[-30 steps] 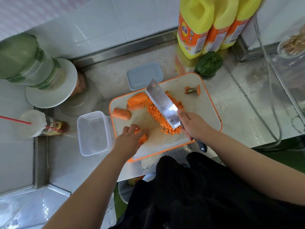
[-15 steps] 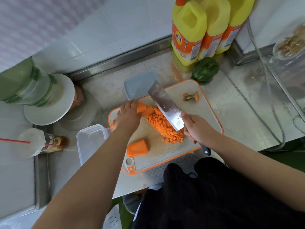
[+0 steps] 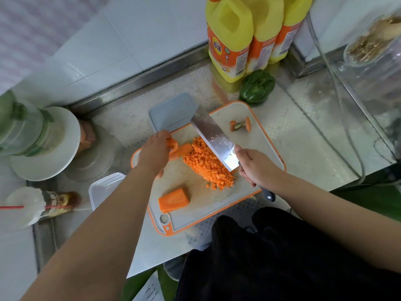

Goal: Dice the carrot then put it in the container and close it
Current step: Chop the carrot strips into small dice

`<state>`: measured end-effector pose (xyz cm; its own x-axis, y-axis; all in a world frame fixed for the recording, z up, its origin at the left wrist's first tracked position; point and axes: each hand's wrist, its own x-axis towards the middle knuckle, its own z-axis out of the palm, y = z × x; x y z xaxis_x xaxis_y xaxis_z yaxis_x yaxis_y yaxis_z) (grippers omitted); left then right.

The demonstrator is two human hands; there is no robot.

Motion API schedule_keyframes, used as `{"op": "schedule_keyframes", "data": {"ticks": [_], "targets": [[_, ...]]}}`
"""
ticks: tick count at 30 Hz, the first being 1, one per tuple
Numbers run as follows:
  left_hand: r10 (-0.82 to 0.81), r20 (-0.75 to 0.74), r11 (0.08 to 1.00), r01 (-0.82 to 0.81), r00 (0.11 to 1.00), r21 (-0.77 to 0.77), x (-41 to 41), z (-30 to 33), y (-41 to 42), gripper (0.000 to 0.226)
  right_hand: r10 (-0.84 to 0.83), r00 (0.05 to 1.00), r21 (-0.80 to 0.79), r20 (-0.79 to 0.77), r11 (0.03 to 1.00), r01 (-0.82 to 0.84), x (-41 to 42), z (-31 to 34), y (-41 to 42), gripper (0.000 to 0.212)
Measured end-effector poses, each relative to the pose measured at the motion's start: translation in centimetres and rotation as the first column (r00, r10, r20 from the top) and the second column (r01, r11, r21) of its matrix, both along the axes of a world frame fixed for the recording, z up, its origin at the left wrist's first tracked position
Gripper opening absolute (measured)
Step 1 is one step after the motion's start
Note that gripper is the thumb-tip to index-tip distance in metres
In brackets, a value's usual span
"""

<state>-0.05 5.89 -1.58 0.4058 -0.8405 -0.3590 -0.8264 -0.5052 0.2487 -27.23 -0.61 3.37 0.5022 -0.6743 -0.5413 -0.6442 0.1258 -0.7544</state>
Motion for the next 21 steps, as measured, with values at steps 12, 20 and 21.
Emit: {"op": "schedule_keyframes", "data": {"ticks": [12,20,21], "targets": [[-0.056,-0.055,0.995,0.061,0.997,0.085,1.0,-1.0,0.8,0.043,-0.008,1.0,-0.003,-0.004,1.0,0.008,-0.3,0.2,0.1,0.054],[-0.042,0.01,0.997,0.042,0.999,0.065,0.4,-0.9,1.2,0.047,0.013,1.0,-0.014,0.01,1.0,-0.013,-0.1,0.6,0.1,0.055],[-0.035,0.006,0.998,0.035,0.999,0.056,0.3,-0.8,1.3,0.045,0.014,1.0,-0.015,0.014,1.0,-0.014,0.0,0.6,0.1,0.054]]}}
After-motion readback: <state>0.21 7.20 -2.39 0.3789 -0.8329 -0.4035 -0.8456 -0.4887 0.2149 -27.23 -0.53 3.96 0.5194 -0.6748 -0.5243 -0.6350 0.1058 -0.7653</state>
